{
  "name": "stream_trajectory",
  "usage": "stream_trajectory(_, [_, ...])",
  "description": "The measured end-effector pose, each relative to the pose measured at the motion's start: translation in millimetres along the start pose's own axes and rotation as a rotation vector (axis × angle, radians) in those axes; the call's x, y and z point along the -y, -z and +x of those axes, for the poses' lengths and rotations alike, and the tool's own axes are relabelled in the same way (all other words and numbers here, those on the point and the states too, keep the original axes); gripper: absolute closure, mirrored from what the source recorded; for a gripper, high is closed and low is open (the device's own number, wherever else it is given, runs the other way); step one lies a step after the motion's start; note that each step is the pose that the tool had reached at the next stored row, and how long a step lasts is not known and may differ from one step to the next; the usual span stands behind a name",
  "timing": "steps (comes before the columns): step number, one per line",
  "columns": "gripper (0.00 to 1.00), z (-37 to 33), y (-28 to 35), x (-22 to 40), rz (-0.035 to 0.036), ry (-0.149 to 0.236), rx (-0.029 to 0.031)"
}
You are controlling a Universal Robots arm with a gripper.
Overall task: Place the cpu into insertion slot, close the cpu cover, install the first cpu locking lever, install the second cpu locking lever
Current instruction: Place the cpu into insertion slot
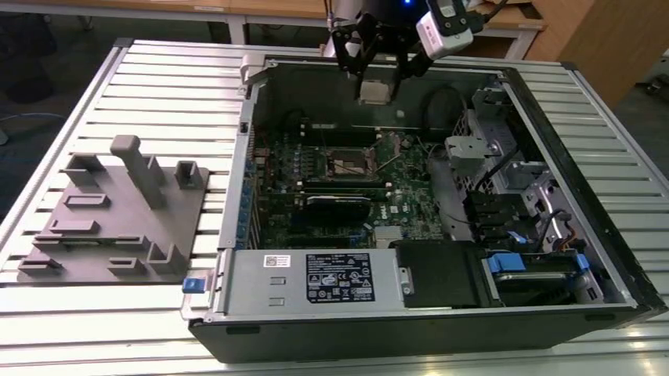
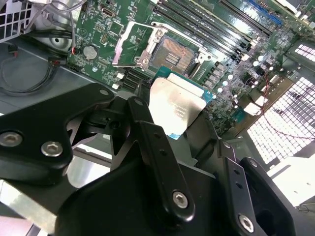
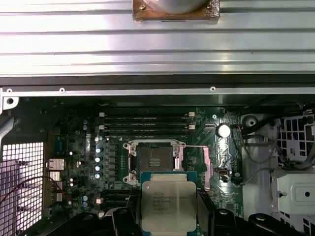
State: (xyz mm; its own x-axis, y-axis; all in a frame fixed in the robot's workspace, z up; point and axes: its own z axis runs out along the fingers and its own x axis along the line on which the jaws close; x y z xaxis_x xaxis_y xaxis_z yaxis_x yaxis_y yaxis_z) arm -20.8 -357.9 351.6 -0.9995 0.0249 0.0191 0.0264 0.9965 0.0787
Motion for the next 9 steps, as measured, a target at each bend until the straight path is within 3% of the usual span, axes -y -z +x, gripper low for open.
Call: stream_trajectory(9, [0.46, 0.0, -0.9, 0.1, 0.0051, 0.000, 0.0002])
